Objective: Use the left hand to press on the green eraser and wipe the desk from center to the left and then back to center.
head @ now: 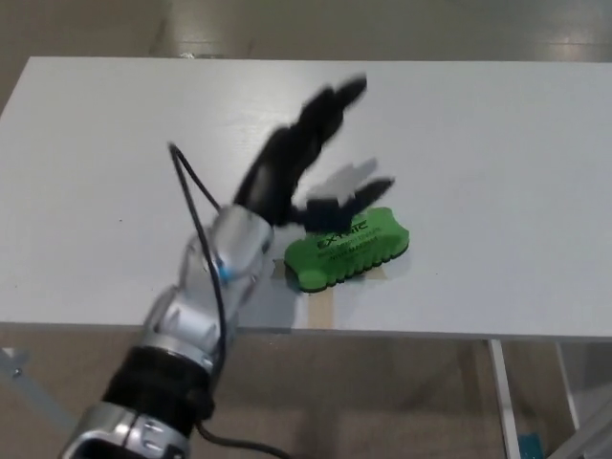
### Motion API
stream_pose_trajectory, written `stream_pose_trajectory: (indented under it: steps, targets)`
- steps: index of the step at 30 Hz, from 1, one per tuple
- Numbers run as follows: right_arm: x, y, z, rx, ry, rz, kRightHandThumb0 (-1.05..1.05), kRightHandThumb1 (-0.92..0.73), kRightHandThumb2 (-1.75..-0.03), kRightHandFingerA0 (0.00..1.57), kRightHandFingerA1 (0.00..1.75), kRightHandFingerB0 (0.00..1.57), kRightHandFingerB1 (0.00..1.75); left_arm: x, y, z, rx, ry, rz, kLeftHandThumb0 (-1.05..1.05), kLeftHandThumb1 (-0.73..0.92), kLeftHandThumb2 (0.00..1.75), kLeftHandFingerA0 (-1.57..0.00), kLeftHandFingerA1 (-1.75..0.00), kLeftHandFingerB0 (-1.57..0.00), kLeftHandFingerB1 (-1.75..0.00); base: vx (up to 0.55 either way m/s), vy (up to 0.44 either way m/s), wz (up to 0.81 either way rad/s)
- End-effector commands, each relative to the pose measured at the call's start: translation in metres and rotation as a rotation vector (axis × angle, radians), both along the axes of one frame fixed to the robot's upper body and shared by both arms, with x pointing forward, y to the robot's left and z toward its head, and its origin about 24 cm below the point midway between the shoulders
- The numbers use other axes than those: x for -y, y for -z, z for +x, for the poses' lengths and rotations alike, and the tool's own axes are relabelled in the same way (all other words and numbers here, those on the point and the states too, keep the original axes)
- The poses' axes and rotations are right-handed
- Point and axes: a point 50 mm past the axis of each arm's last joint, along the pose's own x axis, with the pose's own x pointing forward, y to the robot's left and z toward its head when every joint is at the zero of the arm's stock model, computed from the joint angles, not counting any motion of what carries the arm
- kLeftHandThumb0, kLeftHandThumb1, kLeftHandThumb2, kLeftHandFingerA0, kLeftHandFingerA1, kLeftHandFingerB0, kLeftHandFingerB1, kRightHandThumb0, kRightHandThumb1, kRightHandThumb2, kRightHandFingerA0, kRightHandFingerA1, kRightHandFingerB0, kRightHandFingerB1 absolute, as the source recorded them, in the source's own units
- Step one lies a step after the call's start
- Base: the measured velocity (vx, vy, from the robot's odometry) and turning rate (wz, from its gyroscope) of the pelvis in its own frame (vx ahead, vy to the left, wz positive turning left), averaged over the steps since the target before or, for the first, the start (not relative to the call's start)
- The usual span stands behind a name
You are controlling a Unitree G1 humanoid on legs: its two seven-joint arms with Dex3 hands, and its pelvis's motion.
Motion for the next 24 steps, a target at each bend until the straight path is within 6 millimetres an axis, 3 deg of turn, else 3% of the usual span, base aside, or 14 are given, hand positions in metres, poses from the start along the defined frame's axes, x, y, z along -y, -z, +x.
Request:
stream_pose_trajectory:
  steps: [1,3,4,5,9,10,11,14,15,18,19,20,21,24]
  targets:
    - [0.002,0.003,-0.006,-0.024,-0.001,-0.012,-0.22,-0.70,-0.60,0.74,0.54,0.61,0.52,-0.011,-0.059,-0.012,0.086,0.153,-0.053,-0.79,0.44,0.76,0.00,0.00,0.00,-0.20,0.00,0.000,0.00]
    - [0.002,0.004,-0.007,-0.037,0.001,-0.017,-0.22,-0.70,-0.60,0.73,0.54,0.61,0.52,-0.019,-0.085,-0.026,0.179,0.188,-0.071,-0.79,0.43,0.76,0.00,-0.01,-0.02,-0.23,0.00,0.000,0.00]
    - [0.002,0.004,-0.007,-0.038,0.001,-0.017,-0.22,-0.70,-0.60,0.73,0.54,0.61,0.52,-0.020,-0.088,-0.029,0.192,0.193,-0.073,-0.79,0.43,0.76,0.00,-0.01,-0.02,-0.23,0.00,0.000,0.00]
    - [0.002,0.004,-0.007,-0.041,0.000,-0.016,-0.22,-0.70,-0.60,0.73,0.53,0.61,0.51,-0.022,-0.092,-0.033,0.209,0.199,-0.076,-0.79,0.55,0.57,0.00,-0.05,-0.01,-0.27,0.00,0.000,0.00]
    - [0.002,0.005,-0.010,-0.045,0.004,-0.003,-0.21,-0.71,-0.60,0.73,0.54,0.61,0.51,-0.030,-0.105,-0.062,0.299,0.257,-0.065,-0.79,0.55,0.59,0.00,-0.07,-0.04,-0.29,0.00,0.000,0.00]
    - [0.002,0.005,-0.010,-0.044,0.006,0.004,-0.21,-0.71,-0.60,0.73,0.54,0.61,0.51,-0.031,-0.104,-0.069,0.310,0.272,-0.059,-0.74,0.44,0.85,0.00,-0.08,0.00,-0.29,0.00,0.000,0.00]
    - [0.002,0.005,-0.010,-0.043,0.007,0.012,-0.21,-0.71,-0.60,0.73,0.54,0.61,0.51,-0.033,-0.104,-0.075,0.317,0.286,-0.051,-0.74,0.44,0.85,0.00,-0.08,0.00,-0.29,0.00,0.000,0.00]
    - [0.002,0.006,-0.014,-0.049,0.015,0.029,-0.22,-0.72,-0.60,0.73,0.56,0.60,0.51,-0.043,-0.092,-0.105,0.279,0.400,-0.046,-0.73,0.44,0.86,0.00,-0.10,0.00,-0.30,0.00,0.000,0.00]
    - [0.002,0.006,-0.015,-0.055,0.013,0.026,-0.22,-0.71,-0.60,0.73,0.55,0.60,0.51,-0.048,-0.086,-0.115,0.246,0.449,-0.059,-0.79,0.50,0.85,-0.12,-0.10,-0.07,-0.31,0.00,0.000,0.00]
    - [0.003,0.006,-0.013,-0.060,0.003,0.014,-0.22,-0.71,-0.60,0.74,0.55,0.58,0.50,-0.060,-0.071,-0.141,0.155,0.559,-0.094,-0.76,0.48,0.81,-0.01,-0.28,-0.09,-0.41,0.00,0.000,0.00]
    - [0.005,0.006,-0.017,-0.068,-0.007,0.001,-0.22,-0.71,-0.60,0.74,0.55,0.58,0.50,-0.068,-0.060,-0.156,0.104,0.582,-0.107,-0.35,0.28,0.88,0.00,-0.49,0.00,-0.47,0.00,0.000,0.00]
    - [0.005,0.006,-0.018,-0.070,-0.009,-0.002,-0.22,-0.71,-0.60,0.74,0.55,0.58,0.50,-0.069,-0.058,-0.160,0.094,0.583,-0.108,-0.35,0.28,0.88,0.00,-0.49,0.00,-0.47,0.00,0.000,0.00]
    - [0.005,0.006,-0.019,-0.072,-0.014,-0.010,-0.22,-0.71,-0.60,0.74,0.55,0.57,0.50,-0.074,-0.053,-0.166,0.072,0.579,-0.110,-0.61,0.53,0.56,-0.17,-0.28,-0.22,-0.31,0.00,0.000,0.00]
    - [0.006,0.005,-0.018,-0.065,-0.023,-0.029,-0.22,-0.69,-0.60,0.73,0.55,0.56,0.49,-0.098,-0.017,-0.187,-0.074,0.503,-0.140,-0.58,0.44,0.71,-0.21,-0.40,-0.27,-0.41,0.00,0.000,0.00]
